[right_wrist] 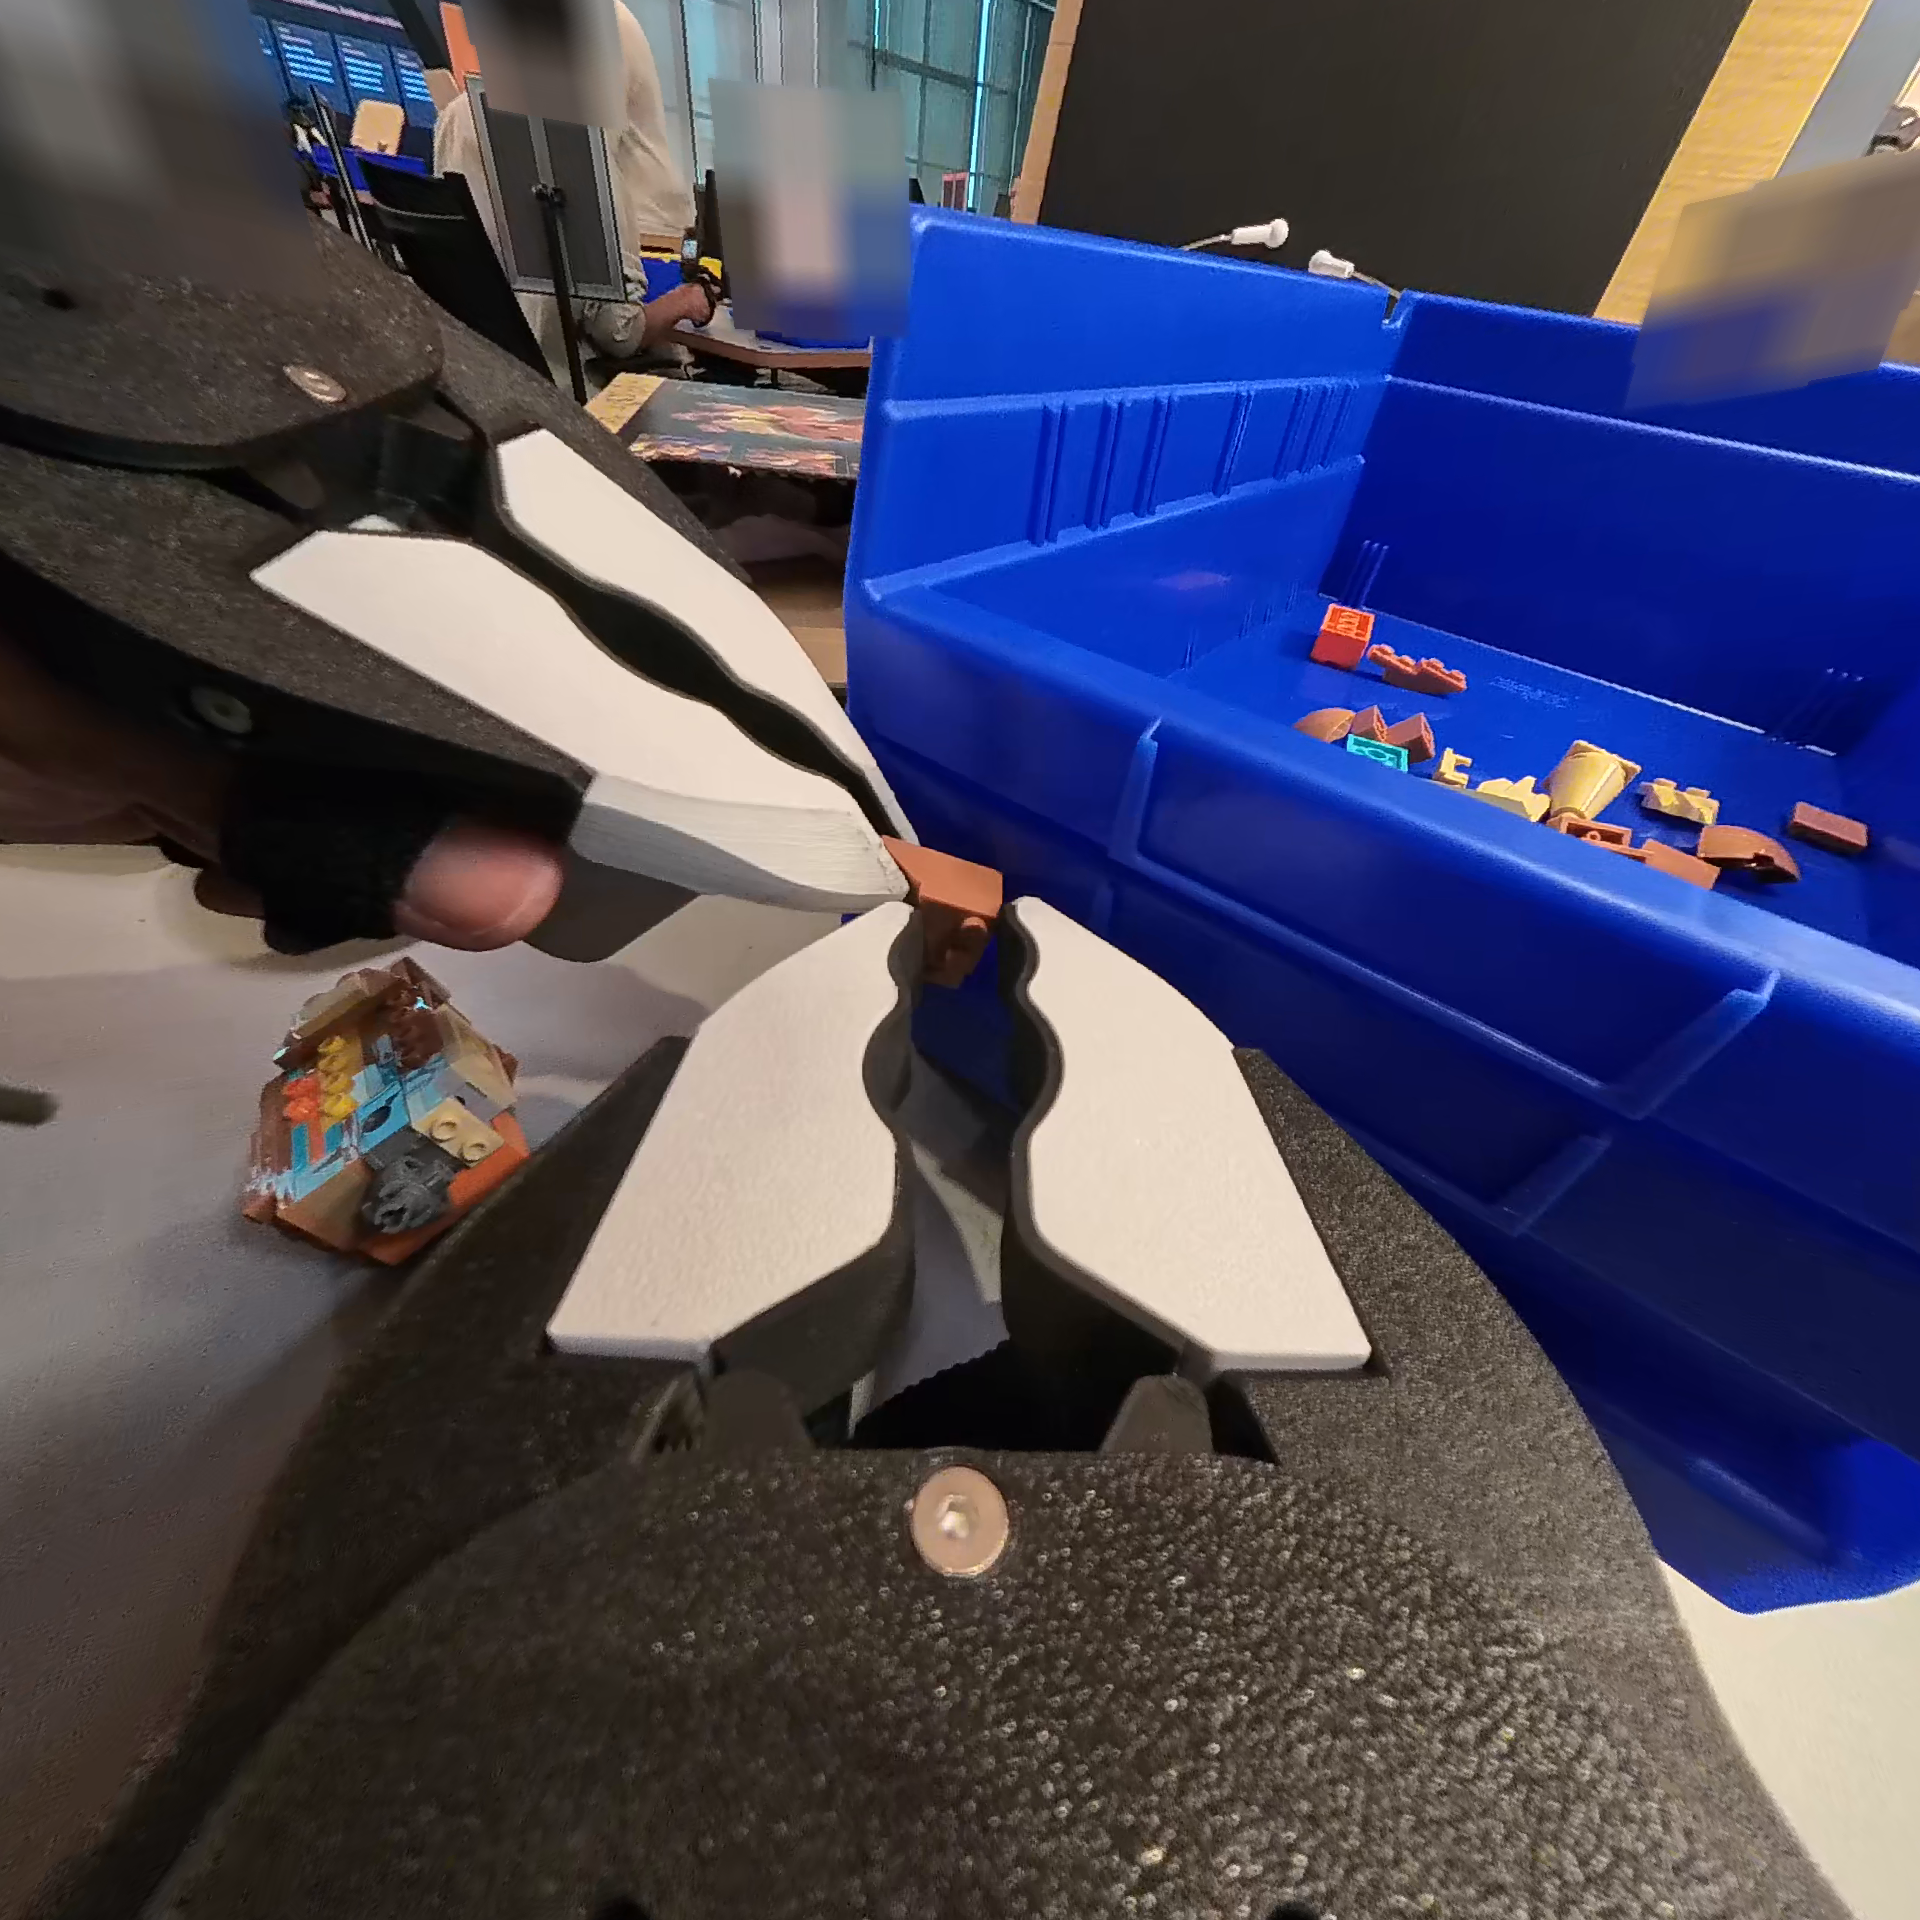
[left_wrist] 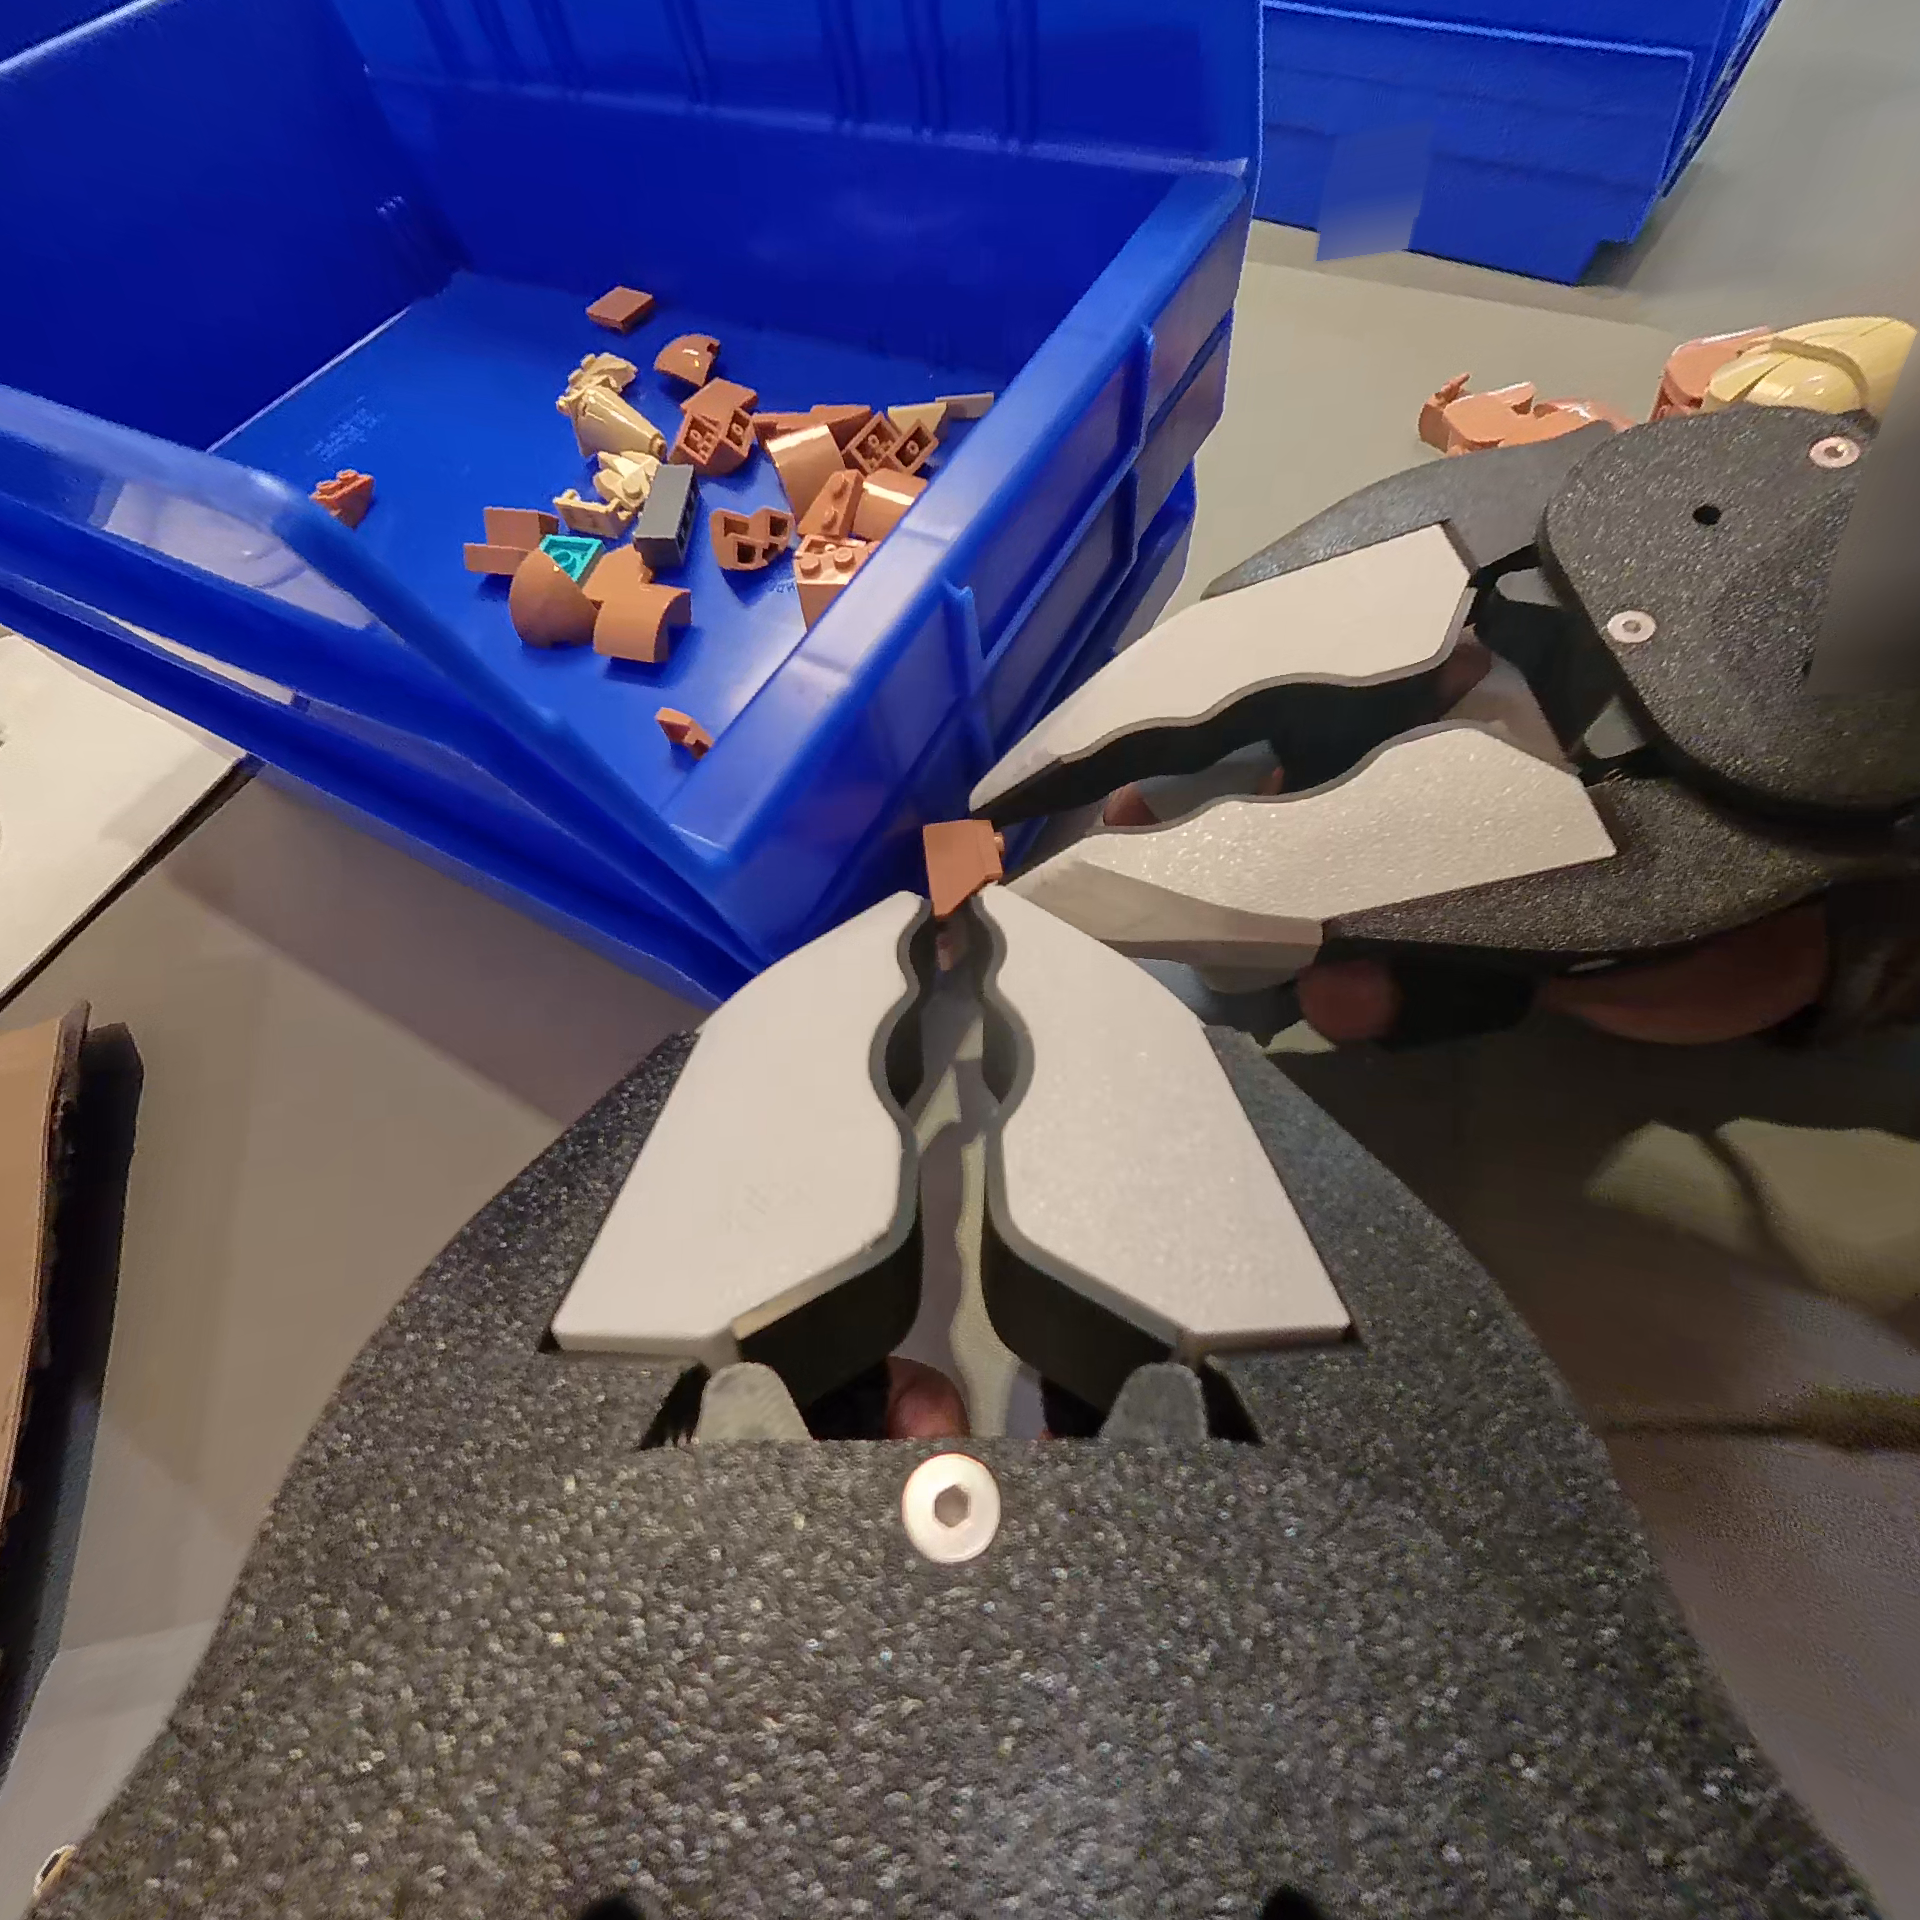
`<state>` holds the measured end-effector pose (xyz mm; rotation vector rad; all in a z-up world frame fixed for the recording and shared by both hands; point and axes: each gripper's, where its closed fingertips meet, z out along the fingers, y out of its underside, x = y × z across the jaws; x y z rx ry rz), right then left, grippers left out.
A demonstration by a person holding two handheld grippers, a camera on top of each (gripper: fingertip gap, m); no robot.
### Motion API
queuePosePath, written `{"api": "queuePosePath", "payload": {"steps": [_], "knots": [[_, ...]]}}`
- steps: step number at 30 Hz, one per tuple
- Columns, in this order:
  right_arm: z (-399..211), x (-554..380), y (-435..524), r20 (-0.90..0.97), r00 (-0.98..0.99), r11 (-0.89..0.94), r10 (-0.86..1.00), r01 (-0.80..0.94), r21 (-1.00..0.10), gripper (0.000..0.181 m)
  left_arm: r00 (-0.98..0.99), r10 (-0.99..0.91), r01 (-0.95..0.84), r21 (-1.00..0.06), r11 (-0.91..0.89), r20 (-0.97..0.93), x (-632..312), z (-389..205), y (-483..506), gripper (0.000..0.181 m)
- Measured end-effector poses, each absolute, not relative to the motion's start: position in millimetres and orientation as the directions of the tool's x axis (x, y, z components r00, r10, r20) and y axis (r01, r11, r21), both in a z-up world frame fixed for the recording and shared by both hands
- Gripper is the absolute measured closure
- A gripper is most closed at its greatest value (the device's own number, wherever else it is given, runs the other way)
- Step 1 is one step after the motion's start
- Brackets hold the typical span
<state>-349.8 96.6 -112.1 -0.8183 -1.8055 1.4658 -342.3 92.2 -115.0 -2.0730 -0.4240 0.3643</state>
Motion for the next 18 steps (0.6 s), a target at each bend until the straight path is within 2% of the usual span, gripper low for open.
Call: {"api": "queuePosePath", "payload": {"steps": [14, 18], "knots": [[-111.9, -349.5, 96.8, 0.107, -0.583, 0.173, 0.806, 0.058, -0.983, 0.168, 0.897, 0.433, 0.146, -0.86, -0.489, -0.094, -342.5, -114.6, 92.7, 0.176], [-109.4, -347.1, 99.2, 0.06, -0.588, 0.125, 0.807, 0.07, -0.99, 0.168, 0.912, 0.396, 0.125, -0.848, -0.515, -0.106, -339.6, -111.3, 94.7, 0.176]]}}
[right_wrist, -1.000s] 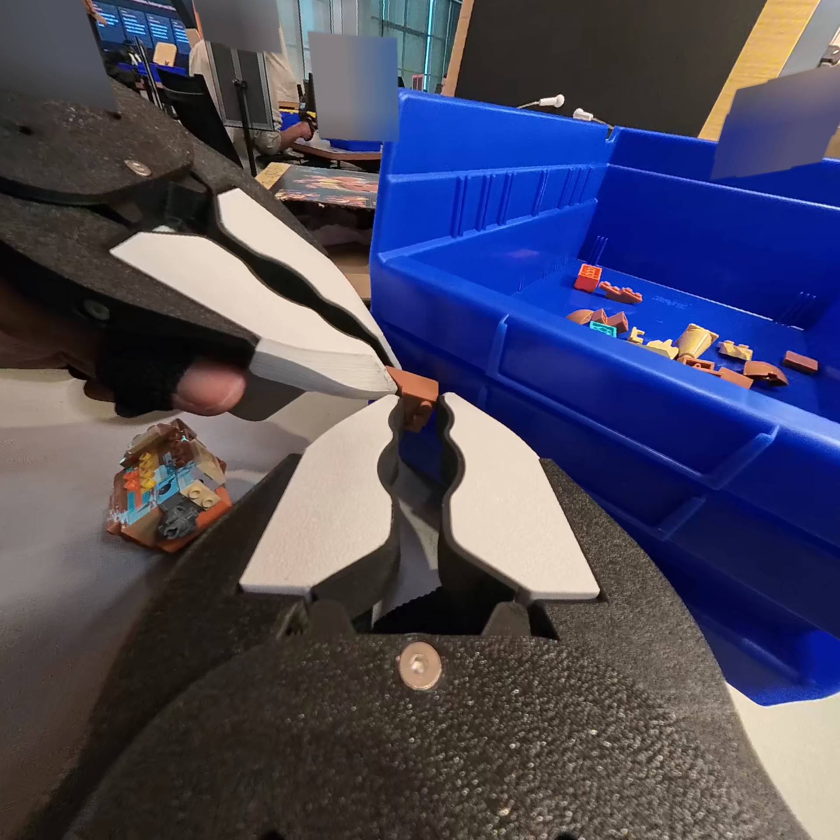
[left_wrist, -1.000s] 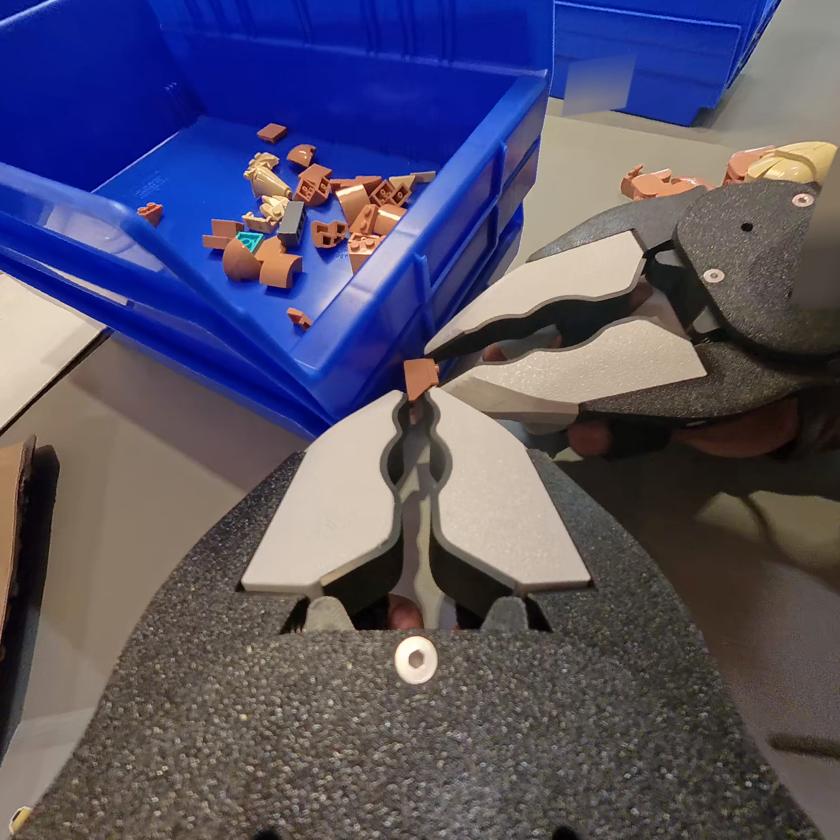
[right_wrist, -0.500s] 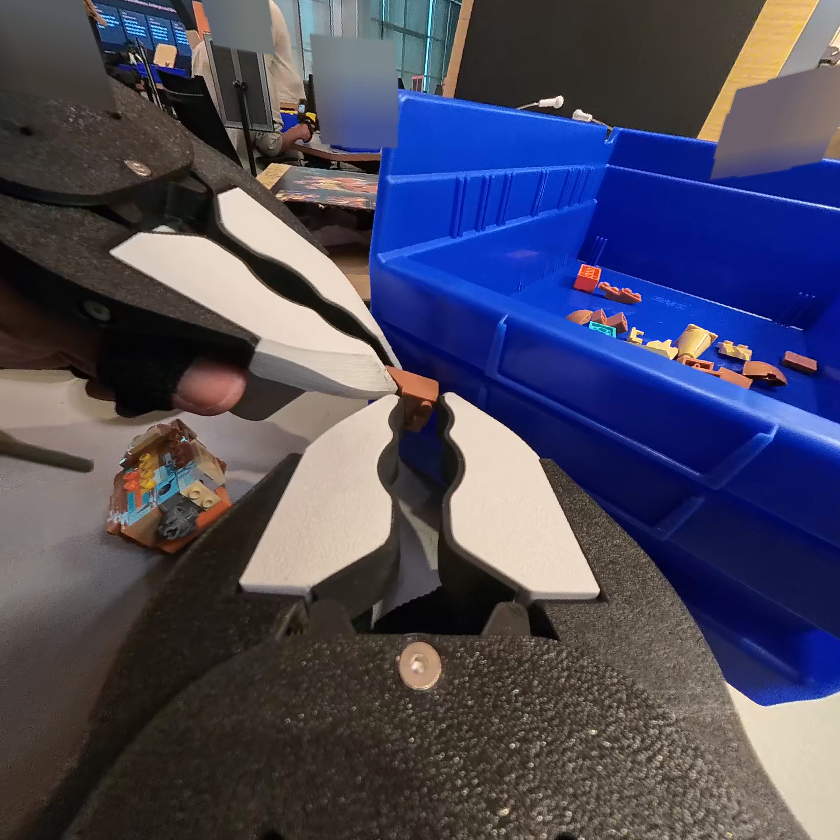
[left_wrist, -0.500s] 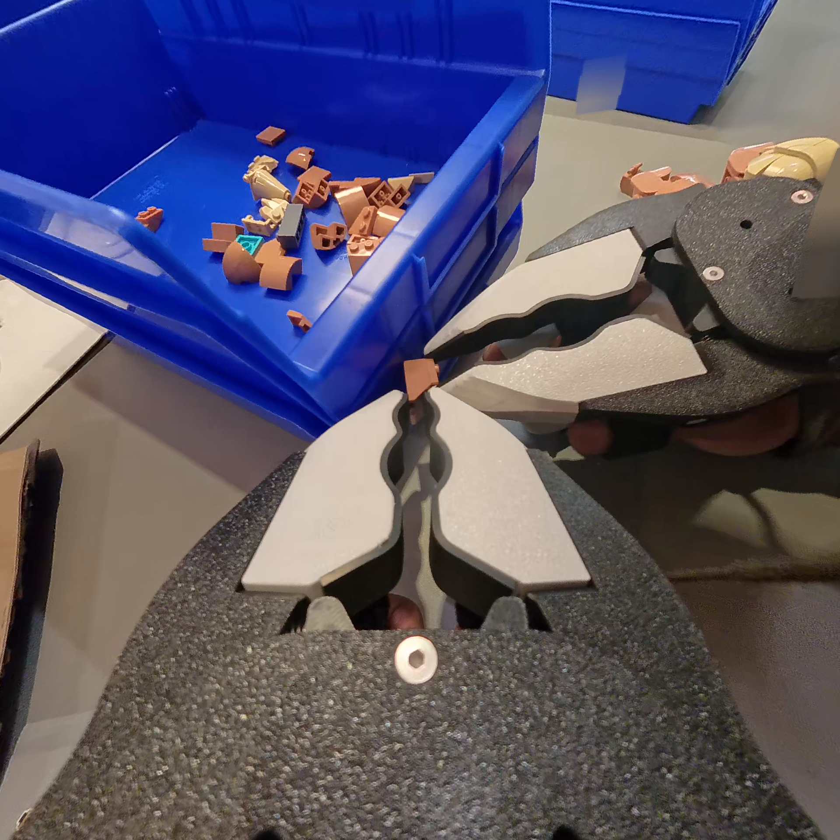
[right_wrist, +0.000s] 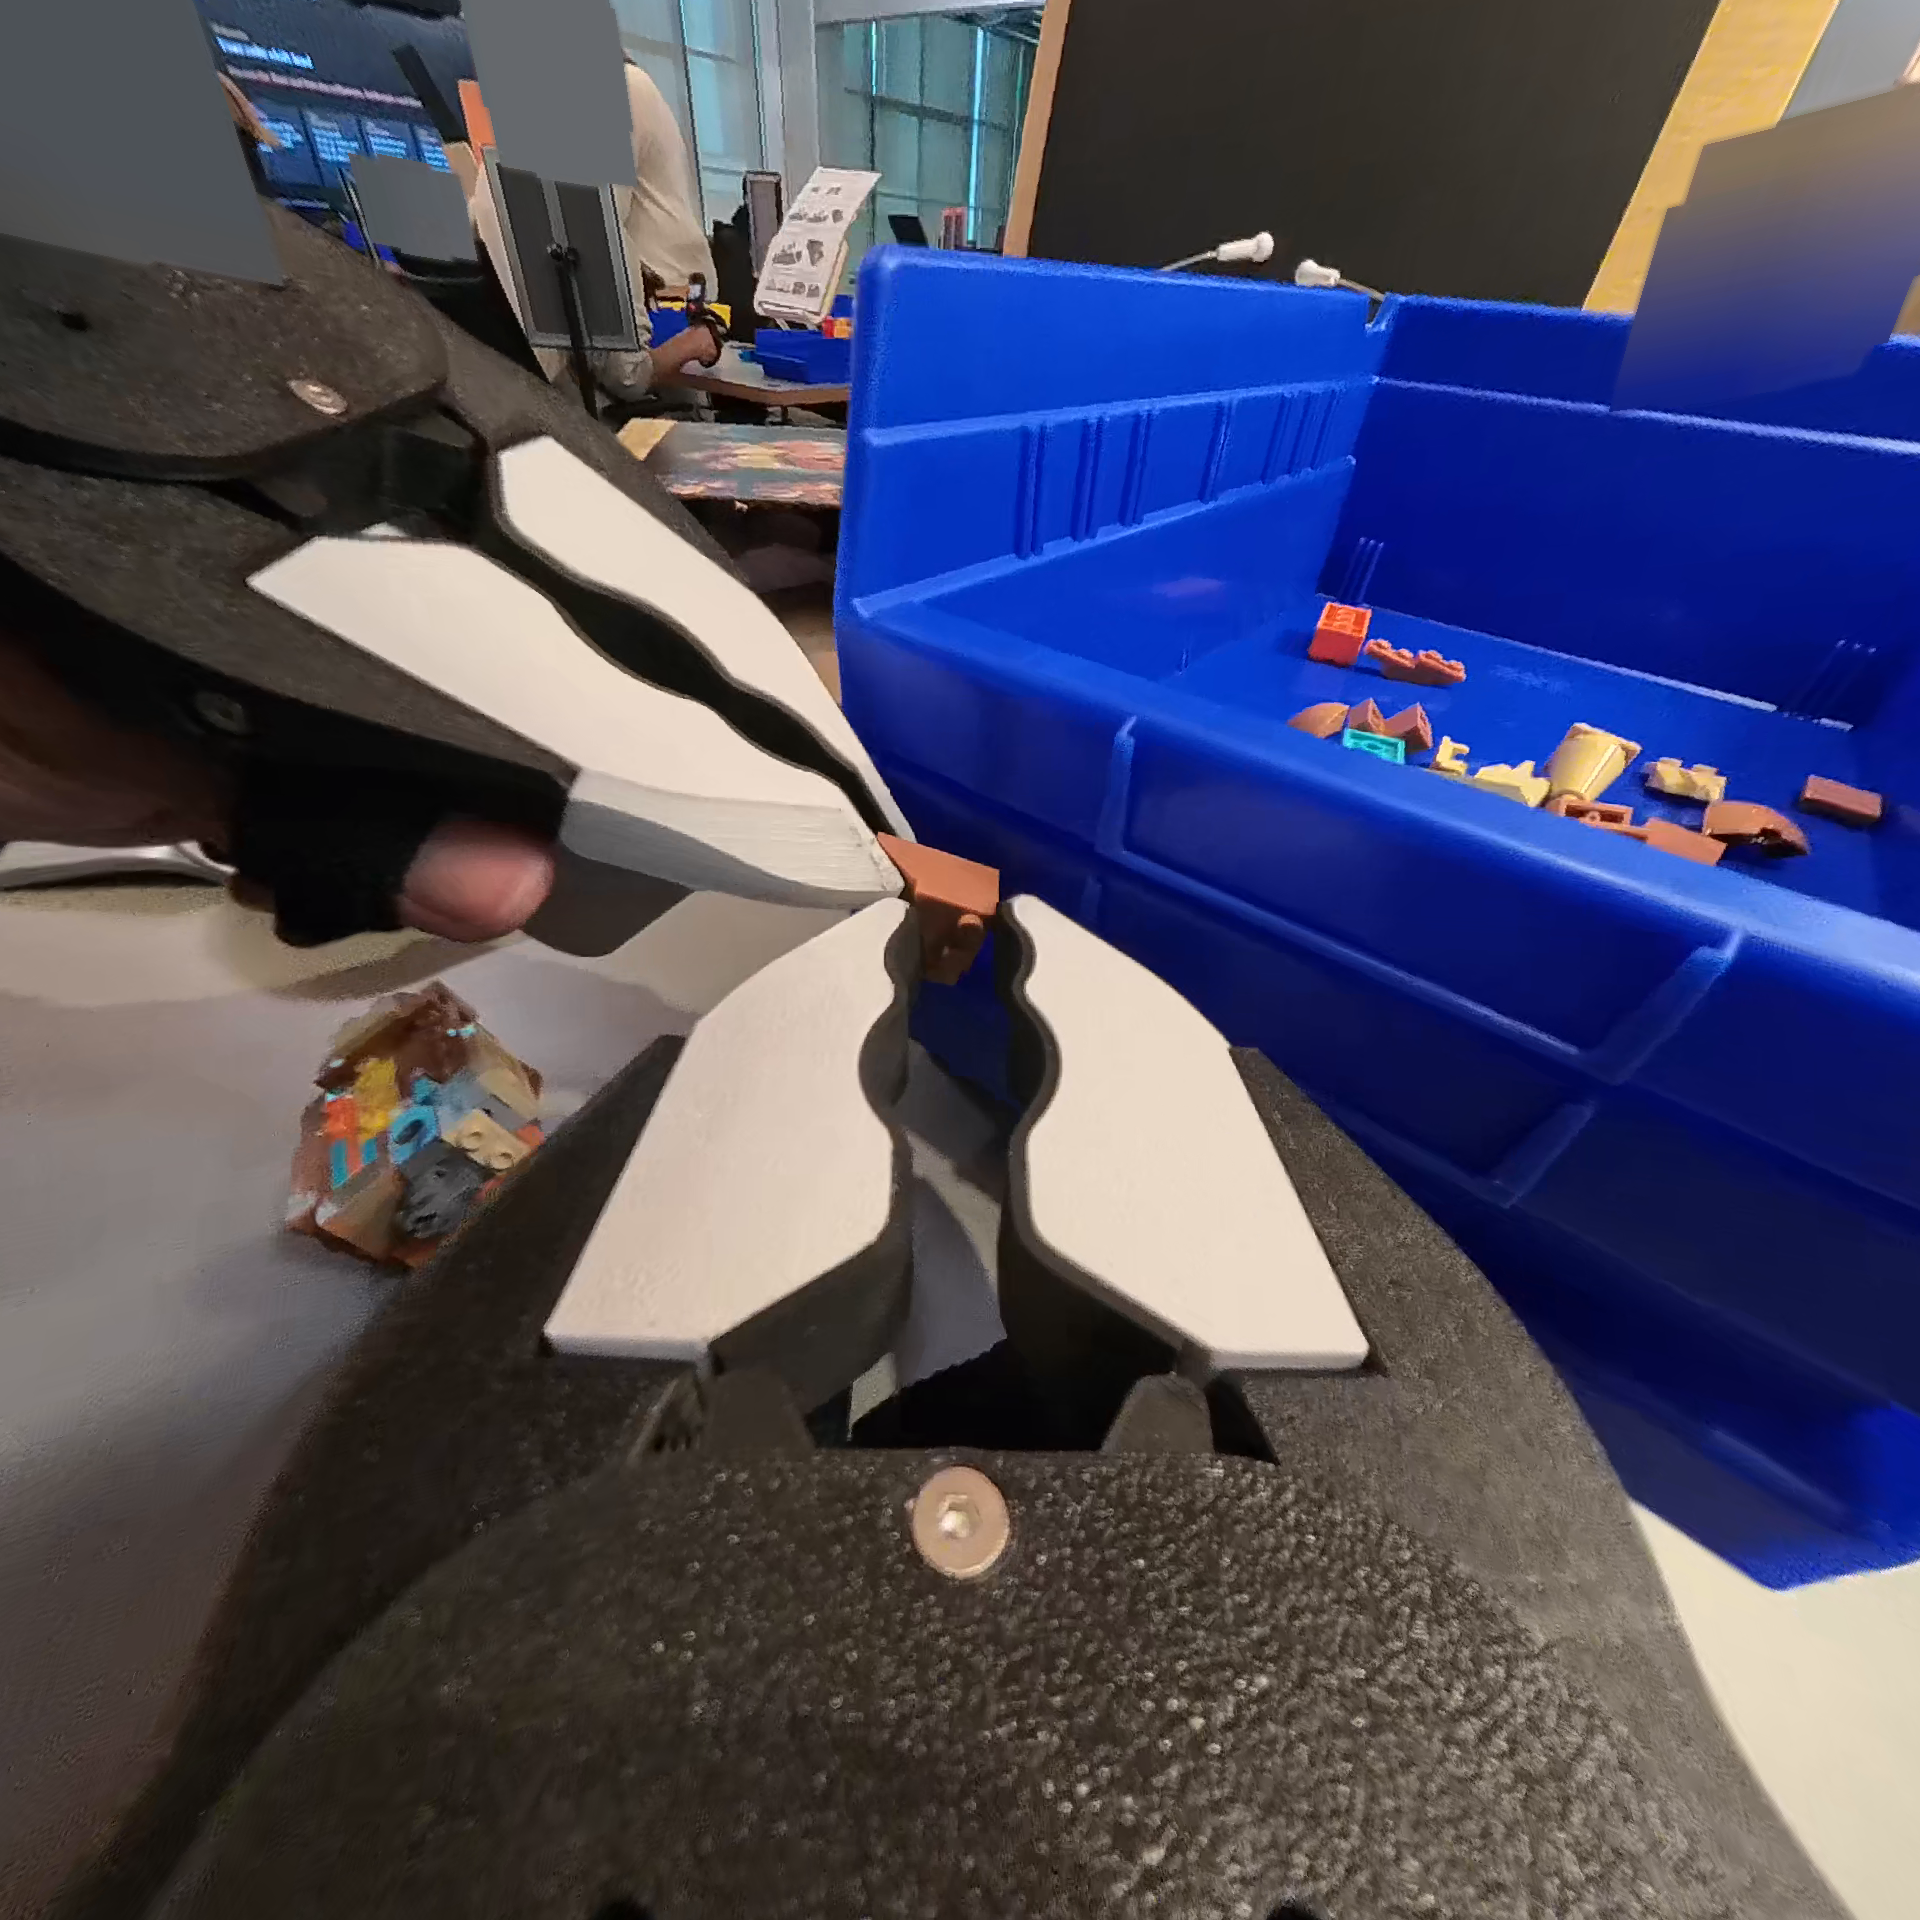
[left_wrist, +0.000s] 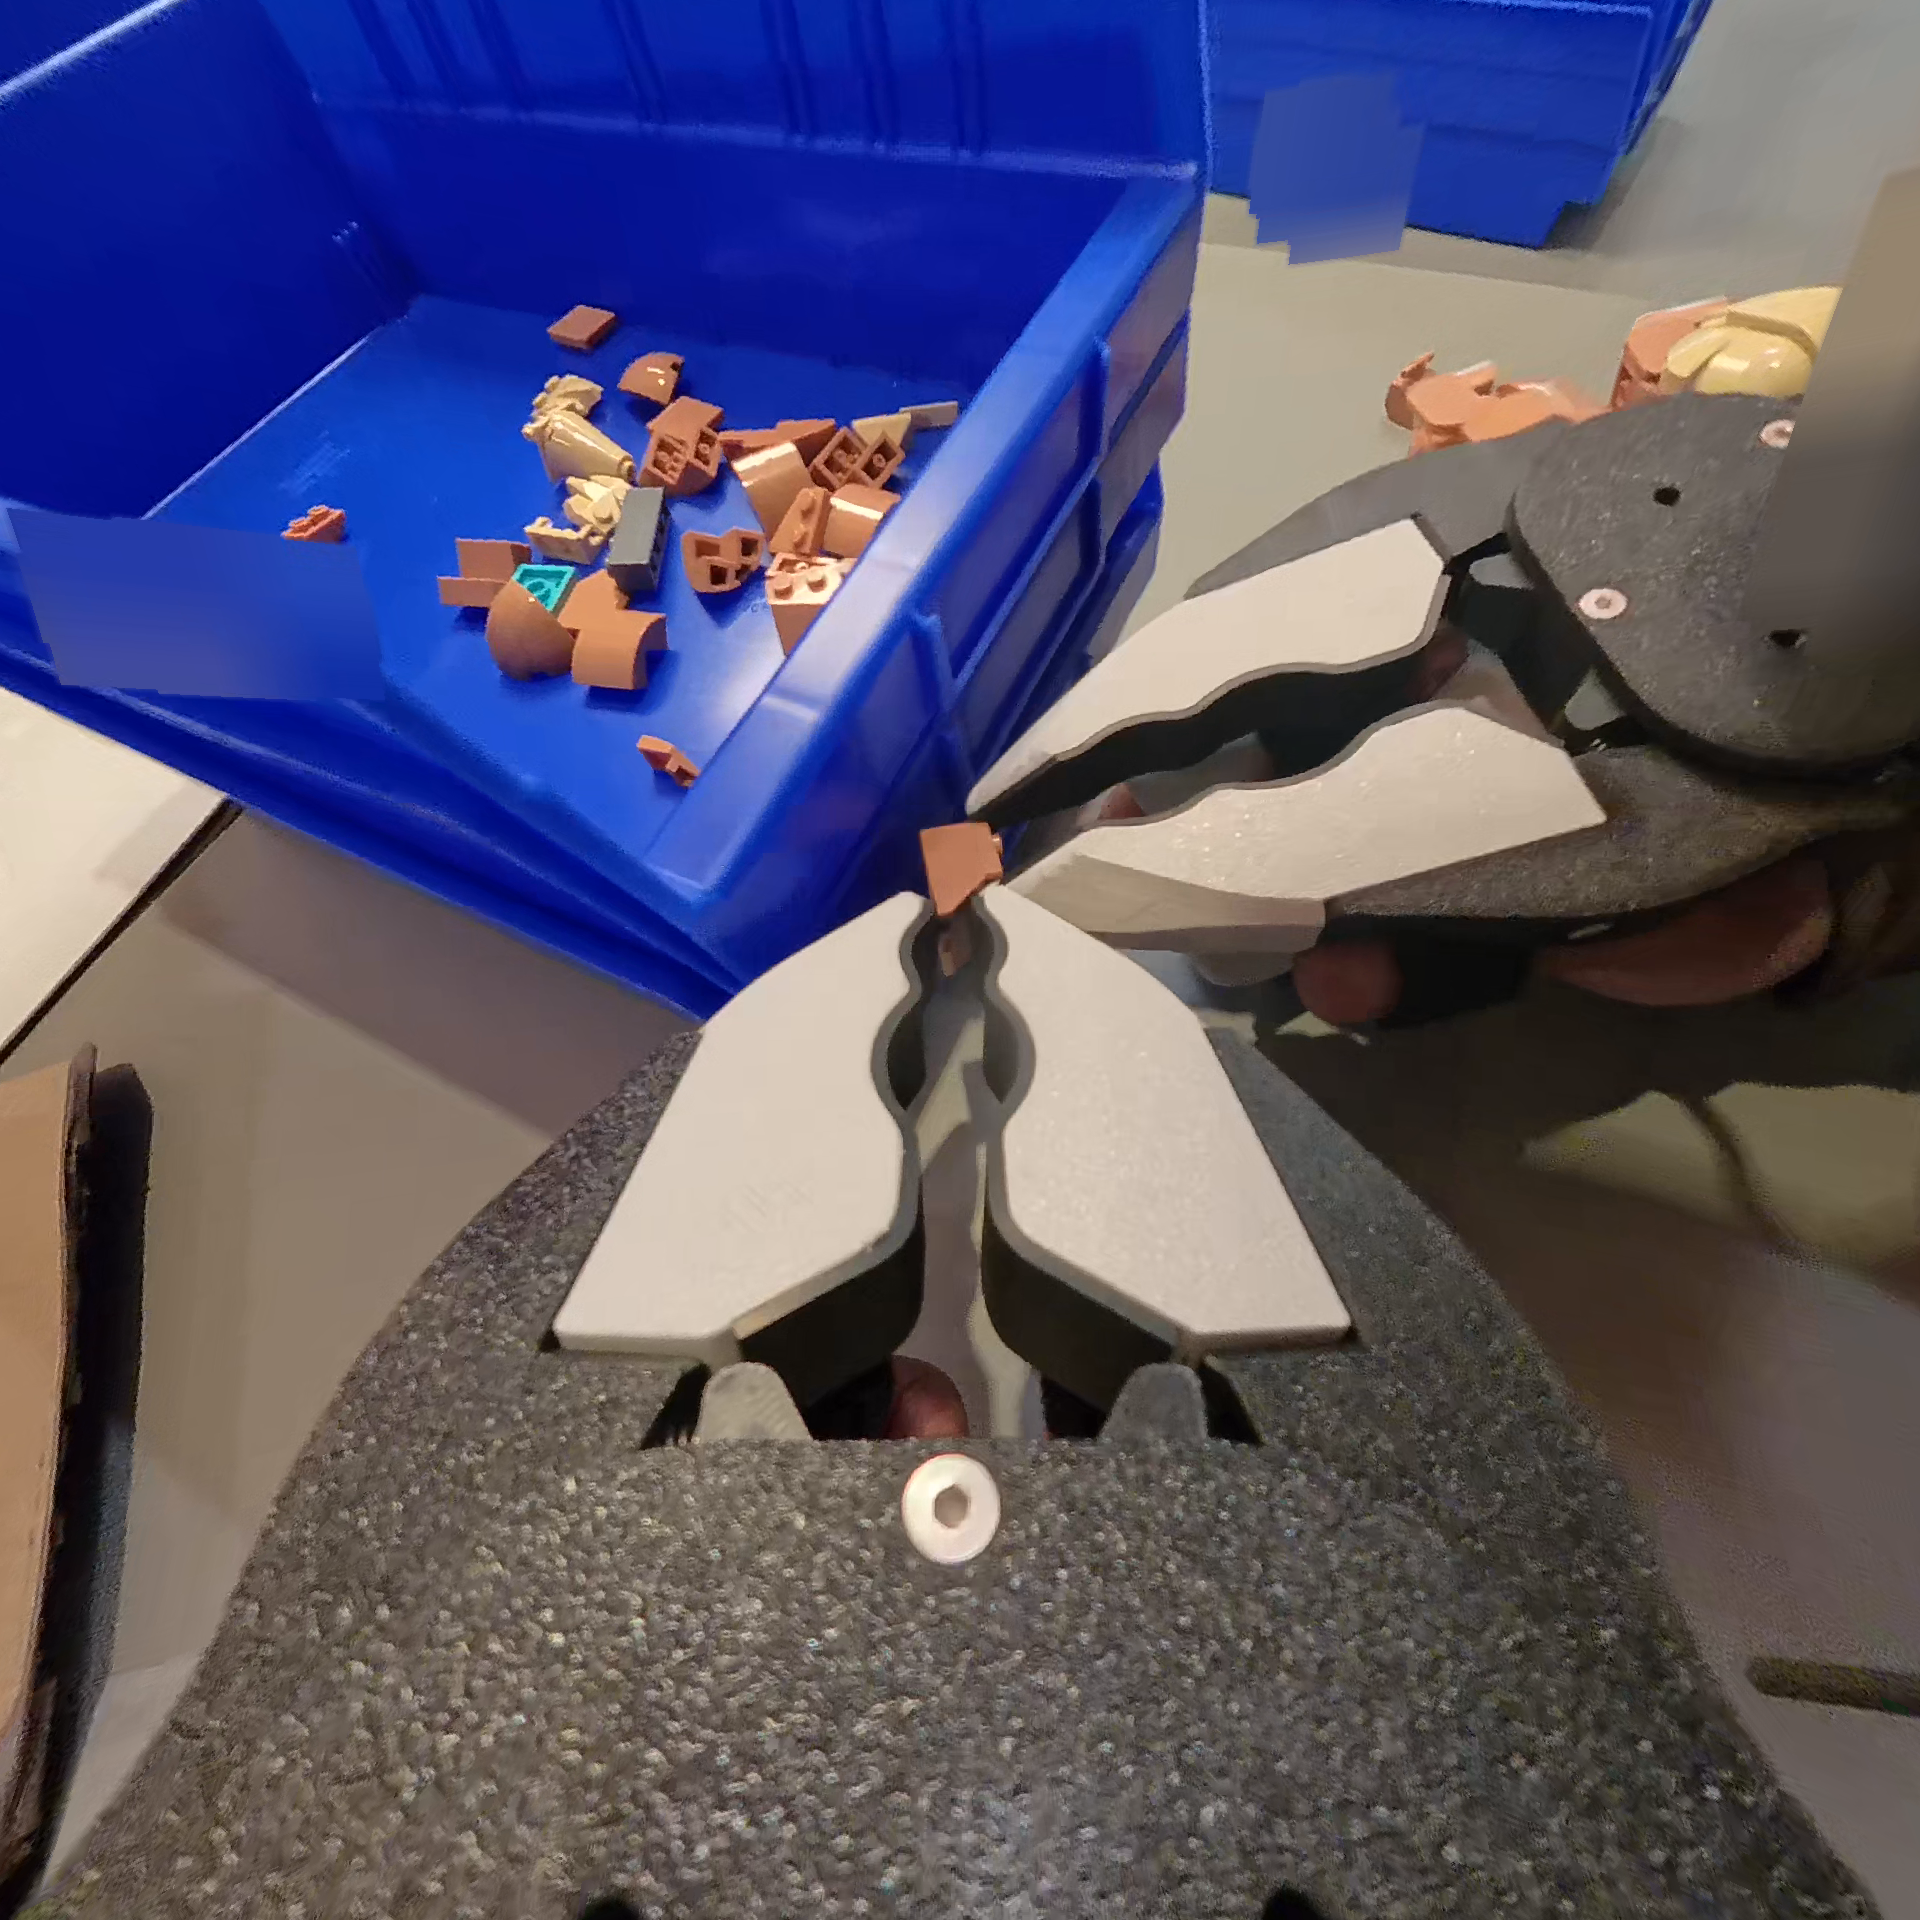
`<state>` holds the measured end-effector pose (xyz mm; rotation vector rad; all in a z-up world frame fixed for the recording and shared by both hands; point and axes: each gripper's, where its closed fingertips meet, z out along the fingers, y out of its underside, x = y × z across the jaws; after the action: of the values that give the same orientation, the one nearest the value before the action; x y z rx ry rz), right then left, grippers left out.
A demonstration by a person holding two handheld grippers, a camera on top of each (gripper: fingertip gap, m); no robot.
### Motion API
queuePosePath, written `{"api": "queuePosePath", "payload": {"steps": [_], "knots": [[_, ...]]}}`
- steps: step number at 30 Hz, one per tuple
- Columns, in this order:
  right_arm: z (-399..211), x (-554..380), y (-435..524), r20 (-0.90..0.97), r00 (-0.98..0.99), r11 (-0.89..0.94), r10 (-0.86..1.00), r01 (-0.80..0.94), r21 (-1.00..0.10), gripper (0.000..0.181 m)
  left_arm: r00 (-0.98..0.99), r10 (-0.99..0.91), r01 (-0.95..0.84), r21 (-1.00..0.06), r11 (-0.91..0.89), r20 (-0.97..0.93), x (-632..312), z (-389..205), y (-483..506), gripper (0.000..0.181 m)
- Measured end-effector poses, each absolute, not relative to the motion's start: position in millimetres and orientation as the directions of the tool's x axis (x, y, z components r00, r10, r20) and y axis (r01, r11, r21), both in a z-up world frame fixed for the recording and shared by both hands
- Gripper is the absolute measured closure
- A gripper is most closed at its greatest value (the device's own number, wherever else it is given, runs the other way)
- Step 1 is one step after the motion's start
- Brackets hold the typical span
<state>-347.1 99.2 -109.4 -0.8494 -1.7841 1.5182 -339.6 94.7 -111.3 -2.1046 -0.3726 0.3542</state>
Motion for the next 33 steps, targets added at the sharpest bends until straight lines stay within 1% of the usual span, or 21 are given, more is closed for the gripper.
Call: {"api": "queuePosePath", "payload": {"steps": [2, 4, 7, 11, 15, 21, 25, 26, 29, 33], "knots": [[-111, -342, 100, 0.028, -0.59, 0.108, 0.807, 0.102, -0.989, 0.168, 0.927, 0.359, 0.115, -0.829, -0.548, -0.109, -335, -111, 96, 0.176], [-110, -337, 101, 0.032, -0.589, 0.129, 0.808, 0.124, -0.984, 0.168, 0.94, 0.328, 0.118, -0.821, -0.559, -0.089, -330, -109, 96, 0.176], [-96, -333, 102, 0.061, -0.609, 0.17, 0.791, 0.123, -0.978, 0.168, 0.95, 0.311, 0.152, -0.842, -0.517, -0.019, -326, -96, 97, 0.176], [-70, -332, 104, 0.115, -0.66, 0.219, 0.743, 0.077, -0.973, 0.168, 0.967, 0.253, 0.15, -0.867, -0.475, 0.028, -325, -71, 99, 0.176], [-46, -328, 104, 0.099, -0.726, 0.191, 0.68, 0.045, -0.981, 0.168, 0.976, 0.202, 0.165, -0.893, -0.42, 0.085, -320, -51, 100, 0.177], [-37, -320, 102, 0.066, -0.793, 0.166, 0.606, 0.045, -0.985, 0.169, 0.975, 0.141, 0.213, -0.907, -0.363, 0.173, -311, -44, 97, 0.178], [-33, -318, 103, 0.023, -0.814, 0.14, 0.581, 0.072, -0.987, 0.169, 0.966, 0.137, 0.254, -0.913, -0.32, 0.221, -311, -42, 98, 0.178], [-32, -319, 105, 0.001, -0.81, 0.119, 0.586, 0.085, -0.989, 0.176, 0.963, 0.145, 0.263, -0.911, -0.316, 0.228, -312, -43, 97, 0.178], [-34, -318, 106, -0.09, -0.811, 0.065, 0.578, 0.156, -0.986, 0.175, 0.942, 0.161, 0.33, -0.903, -0.274, 0.295, -309, -46, 98, 0.178], [-49, -311, 102, -0.088, -0.803, 0.099, 0.589, 0.179, -0.979, 0.175, 0.924, 0.218, 0.369, -0.885, -0.284, 0.315, -302, -60, 95, 0.178]]}}
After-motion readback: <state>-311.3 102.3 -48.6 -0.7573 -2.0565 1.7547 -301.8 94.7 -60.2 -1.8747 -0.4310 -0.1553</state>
